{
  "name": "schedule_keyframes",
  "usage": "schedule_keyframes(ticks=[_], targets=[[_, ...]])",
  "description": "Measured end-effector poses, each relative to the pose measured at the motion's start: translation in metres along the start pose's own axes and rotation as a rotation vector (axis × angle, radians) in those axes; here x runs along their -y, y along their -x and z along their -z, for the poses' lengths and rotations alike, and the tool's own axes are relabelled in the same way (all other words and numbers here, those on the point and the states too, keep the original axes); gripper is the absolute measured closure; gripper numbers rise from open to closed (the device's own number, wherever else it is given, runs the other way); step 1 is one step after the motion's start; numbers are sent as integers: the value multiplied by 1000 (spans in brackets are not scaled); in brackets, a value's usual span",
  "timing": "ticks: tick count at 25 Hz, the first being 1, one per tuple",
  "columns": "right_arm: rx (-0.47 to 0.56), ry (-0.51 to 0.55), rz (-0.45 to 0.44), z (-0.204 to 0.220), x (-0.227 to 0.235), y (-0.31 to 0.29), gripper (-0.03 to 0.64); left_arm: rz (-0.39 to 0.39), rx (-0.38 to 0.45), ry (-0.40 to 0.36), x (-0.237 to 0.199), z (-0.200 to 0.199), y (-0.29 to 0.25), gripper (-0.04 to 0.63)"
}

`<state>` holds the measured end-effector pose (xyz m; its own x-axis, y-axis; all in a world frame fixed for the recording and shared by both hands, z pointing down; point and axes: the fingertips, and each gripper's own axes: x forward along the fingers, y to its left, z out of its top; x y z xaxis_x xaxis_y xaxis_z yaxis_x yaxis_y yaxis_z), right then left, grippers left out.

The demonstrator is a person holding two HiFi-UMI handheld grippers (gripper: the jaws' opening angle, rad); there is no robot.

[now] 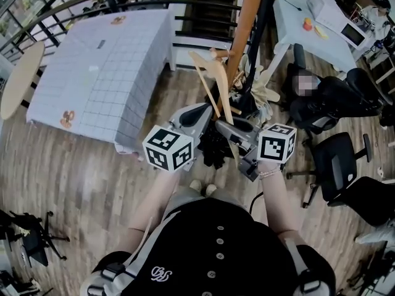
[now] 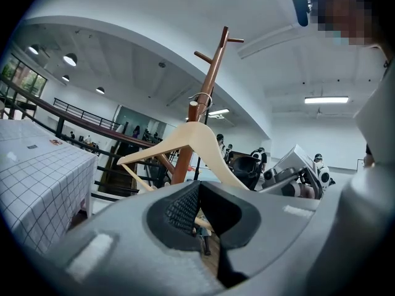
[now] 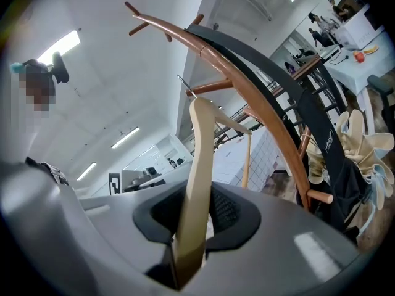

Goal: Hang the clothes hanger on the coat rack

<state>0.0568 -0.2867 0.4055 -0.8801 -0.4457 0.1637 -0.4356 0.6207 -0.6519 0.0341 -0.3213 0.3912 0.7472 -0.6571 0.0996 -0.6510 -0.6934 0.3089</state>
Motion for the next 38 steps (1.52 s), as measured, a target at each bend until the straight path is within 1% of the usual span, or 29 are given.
schedule_keyframes(ticks=[7, 17, 21, 25, 30, 38], targets=[[-10, -14, 12, 2, 11, -8, 535, 8, -16, 8, -7, 5, -5, 601], [-29, -65, 14, 17, 30, -7, 531, 12, -43, 45, -8, 20, -15, 601], [-22, -82, 19, 19, 34, -7, 531, 13, -54, 59, -9, 25, -17, 601], [-17, -65, 54, 18, 43, -6, 523, 17, -56, 49, -7, 27, -21, 601], [-12, -53, 90, 18, 49, -4, 509, 44, -73, 50, 1, 34, -26, 601], [-23, 16, 157, 21, 54, 1, 500, 44, -76, 55, 9, 40, -26, 601]])
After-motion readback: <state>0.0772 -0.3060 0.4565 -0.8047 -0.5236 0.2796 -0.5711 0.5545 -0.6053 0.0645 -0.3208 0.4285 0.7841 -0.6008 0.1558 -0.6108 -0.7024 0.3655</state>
